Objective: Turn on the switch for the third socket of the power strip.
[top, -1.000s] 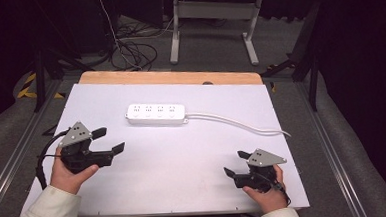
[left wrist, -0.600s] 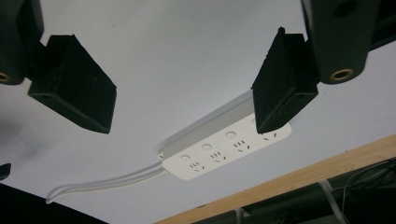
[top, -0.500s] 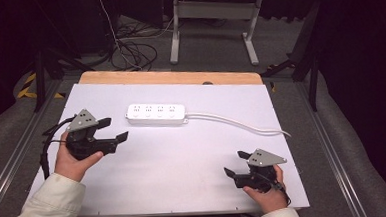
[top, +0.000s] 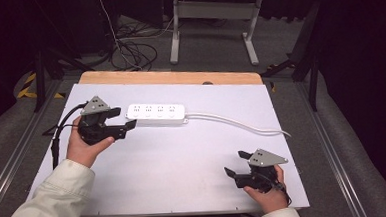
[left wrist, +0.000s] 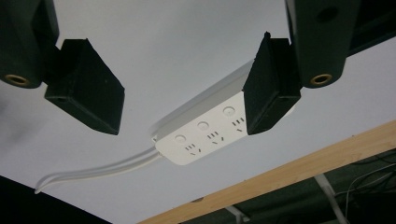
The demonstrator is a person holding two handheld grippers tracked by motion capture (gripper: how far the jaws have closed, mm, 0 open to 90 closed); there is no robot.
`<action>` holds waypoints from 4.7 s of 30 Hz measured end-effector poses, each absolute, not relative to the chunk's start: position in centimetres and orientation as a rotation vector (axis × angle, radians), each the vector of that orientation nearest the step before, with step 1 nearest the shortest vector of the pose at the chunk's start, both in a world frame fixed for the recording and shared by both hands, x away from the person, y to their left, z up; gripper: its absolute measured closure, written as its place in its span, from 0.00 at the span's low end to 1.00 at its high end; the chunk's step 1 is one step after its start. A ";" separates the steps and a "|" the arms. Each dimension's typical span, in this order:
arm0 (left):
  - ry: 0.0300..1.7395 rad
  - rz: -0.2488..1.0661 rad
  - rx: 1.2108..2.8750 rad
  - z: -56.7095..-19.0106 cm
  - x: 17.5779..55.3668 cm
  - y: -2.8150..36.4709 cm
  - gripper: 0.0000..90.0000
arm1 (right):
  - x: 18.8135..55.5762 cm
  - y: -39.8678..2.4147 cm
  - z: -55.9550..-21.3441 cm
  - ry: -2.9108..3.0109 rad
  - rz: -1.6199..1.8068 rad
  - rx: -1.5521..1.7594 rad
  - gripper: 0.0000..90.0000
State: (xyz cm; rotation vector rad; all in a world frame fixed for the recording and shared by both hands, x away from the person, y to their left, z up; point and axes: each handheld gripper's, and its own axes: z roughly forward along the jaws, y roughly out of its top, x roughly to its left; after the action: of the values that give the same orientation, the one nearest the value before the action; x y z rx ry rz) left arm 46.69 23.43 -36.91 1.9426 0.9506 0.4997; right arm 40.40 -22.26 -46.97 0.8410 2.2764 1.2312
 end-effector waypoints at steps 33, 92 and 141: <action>1.078 0.494 1.949 -40.1 53.7 19.7 0.87 | 40.3 -22.5 -46.9 2.277 1.262 0.827 0.28; 1.238 0.457 1.999 -46.0 58.0 18.6 1.00 | 40.1 -22.9 -46.9 2.279 1.289 0.816 0.28; 1.268 0.489 2.060 -44.8 57.6 17.6 1.00 | 40.1 -23.3 -46.9 2.277 1.297 0.833 0.28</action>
State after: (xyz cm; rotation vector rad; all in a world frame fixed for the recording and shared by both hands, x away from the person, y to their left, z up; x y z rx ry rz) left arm 57.58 17.57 -44.80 2.0602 1.2675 0.4893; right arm 40.10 -23.26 -46.92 0.8333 2.2766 1.2971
